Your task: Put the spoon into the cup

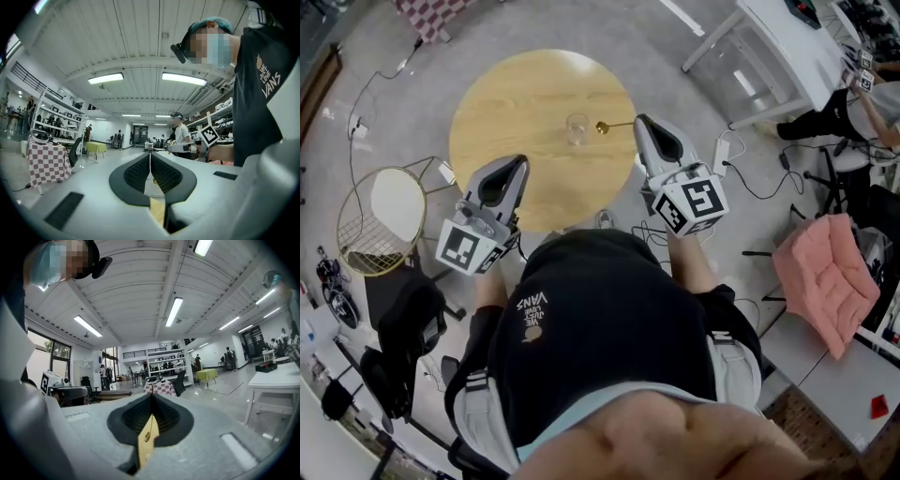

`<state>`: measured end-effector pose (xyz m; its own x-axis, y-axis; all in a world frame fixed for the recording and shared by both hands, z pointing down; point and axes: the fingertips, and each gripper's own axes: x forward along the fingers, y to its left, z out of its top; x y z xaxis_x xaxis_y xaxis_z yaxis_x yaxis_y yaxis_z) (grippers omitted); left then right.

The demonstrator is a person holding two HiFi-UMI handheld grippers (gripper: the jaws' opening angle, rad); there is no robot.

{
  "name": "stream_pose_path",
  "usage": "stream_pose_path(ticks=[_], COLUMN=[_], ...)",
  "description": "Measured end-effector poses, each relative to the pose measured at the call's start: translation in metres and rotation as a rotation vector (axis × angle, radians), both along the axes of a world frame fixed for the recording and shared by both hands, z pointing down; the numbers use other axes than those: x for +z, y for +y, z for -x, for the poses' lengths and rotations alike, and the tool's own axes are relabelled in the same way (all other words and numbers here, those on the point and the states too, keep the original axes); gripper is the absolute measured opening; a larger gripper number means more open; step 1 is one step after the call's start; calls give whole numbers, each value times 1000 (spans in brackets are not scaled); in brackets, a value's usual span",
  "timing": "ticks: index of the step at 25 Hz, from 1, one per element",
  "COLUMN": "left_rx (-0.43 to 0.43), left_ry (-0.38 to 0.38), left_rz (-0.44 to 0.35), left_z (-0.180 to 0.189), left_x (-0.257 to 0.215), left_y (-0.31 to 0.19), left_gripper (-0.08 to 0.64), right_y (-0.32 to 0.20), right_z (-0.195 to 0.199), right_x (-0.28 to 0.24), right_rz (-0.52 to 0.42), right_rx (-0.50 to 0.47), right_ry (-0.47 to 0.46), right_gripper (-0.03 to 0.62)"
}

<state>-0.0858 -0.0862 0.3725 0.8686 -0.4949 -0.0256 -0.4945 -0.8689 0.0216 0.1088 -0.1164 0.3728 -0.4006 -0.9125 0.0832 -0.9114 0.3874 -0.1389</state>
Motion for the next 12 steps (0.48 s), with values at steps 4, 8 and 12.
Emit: stream_pose_path(ticks=[4,8,12], left_rx=[23,38,33], left_ry=[4,3,10], left_rz=[-6,-15,-17], left_z=[4,6,15], left_x=[-2,-6,-6], left_y=[-4,-8,-12], left_gripper=[3,2,3], right_y=[-2,-10,-20], right_z=[2,3,13], right_x=[-2,1,10], right_rz=[-9,-7,5], right_rx=[27,46,47], right_ry=[13,16,16], right_gripper=[-2,-2,-2])
